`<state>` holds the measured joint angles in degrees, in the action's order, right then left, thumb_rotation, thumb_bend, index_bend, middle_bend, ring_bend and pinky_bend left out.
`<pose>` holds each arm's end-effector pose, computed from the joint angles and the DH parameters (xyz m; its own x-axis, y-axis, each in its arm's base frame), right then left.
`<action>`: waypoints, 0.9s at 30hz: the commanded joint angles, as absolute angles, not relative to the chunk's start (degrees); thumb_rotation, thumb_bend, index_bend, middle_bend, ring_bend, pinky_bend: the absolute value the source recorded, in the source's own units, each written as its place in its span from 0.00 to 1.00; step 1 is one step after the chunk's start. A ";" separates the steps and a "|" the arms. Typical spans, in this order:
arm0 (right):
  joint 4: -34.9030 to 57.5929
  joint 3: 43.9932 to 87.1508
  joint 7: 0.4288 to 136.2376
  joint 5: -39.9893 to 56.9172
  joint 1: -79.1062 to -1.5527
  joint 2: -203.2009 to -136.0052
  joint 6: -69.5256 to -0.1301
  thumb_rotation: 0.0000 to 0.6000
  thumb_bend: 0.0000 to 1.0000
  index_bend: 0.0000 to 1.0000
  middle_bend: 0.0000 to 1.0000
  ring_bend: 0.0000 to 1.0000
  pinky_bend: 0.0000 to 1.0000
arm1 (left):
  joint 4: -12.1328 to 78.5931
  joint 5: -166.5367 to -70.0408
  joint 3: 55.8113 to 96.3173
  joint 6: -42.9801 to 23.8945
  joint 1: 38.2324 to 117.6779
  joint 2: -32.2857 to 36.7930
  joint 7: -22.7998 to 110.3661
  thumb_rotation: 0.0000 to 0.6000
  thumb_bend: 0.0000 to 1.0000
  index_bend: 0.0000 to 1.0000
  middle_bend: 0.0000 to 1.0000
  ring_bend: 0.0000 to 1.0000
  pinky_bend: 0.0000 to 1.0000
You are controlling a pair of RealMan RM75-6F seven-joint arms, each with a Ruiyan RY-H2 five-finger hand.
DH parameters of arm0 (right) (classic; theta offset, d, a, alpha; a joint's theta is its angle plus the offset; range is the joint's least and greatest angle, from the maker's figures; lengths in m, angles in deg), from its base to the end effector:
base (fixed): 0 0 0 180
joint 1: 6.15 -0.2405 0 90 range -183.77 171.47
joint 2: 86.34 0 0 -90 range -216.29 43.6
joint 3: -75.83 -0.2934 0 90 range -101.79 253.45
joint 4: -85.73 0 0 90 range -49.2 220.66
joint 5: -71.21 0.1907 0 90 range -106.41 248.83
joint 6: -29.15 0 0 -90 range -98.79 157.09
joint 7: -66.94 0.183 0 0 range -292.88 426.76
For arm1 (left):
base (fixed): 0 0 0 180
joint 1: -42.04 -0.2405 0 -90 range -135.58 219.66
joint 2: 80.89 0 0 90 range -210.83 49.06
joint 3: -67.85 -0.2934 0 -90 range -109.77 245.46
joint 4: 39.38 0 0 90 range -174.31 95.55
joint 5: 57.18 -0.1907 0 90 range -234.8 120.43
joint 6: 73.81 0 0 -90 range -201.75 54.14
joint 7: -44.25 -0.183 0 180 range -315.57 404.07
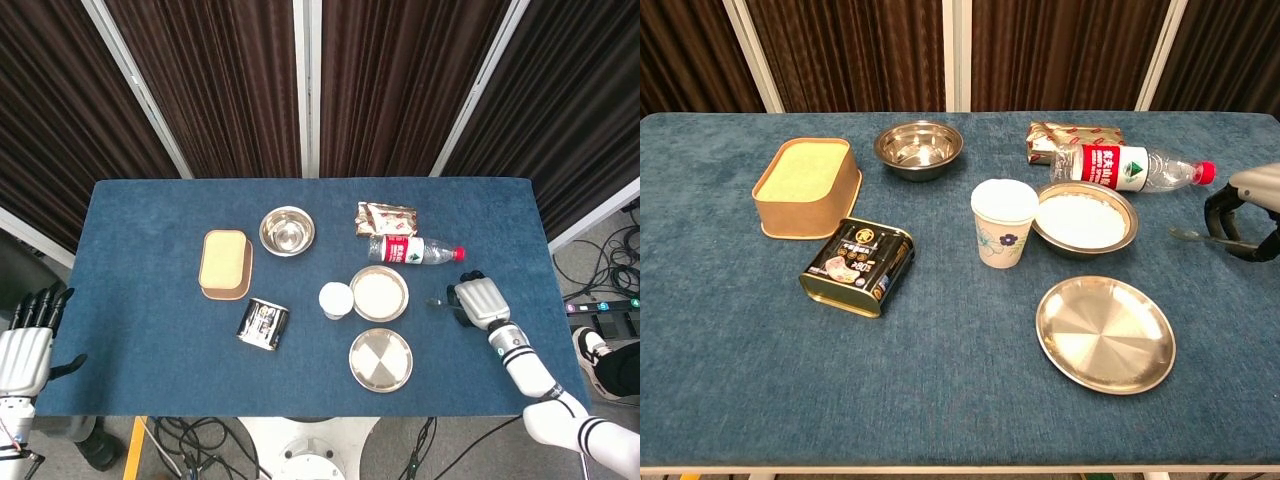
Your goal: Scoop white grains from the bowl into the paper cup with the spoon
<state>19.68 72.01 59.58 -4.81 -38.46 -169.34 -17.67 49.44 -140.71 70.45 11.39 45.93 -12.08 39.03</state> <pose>-0.3270 -0.3814 0.0311 0.6338 -0.3598 0.6847 -0.7732 -0.2683 0.5747 -0.3542 0.2149 0.1717 0.4560 0.0171 0.8898 0.8885 0.0494 -0.4562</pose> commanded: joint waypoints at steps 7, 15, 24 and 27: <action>5.20 69.45 46.86 -3.01 -45.41 -157.36 -12.98 1.00 0.33 0.56 0.56 0.22 0.20 | 49.61 -141.23 70.43 12.16 45.70 -12.38 39.15 1.00 0.00 0.11 0.06 0.01 0.01; 3.21 68.68 31.20 6.10 -56.63 -157.35 -3.30 1.00 0.33 0.57 0.56 0.22 0.19 | 49.22 -141.69 70.35 13.11 45.26 -12.35 39.75 1.00 0.00 0.11 0.06 0.01 0.01; 4.79 74.92 15.62 20.07 -66.90 -162.16 -1.96 1.00 0.33 0.58 0.56 0.22 0.17 | 48.24 -141.68 70.22 13.58 44.77 -11.81 40.88 1.00 0.00 0.11 0.06 0.01 0.01; 4.62 77.70 11.66 24.36 -69.51 -163.50 -3.16 1.00 0.33 0.58 0.56 0.22 0.16 | 47.90 -141.69 70.19 13.64 44.67 -11.57 41.17 1.00 0.00 0.11 0.06 0.01 0.01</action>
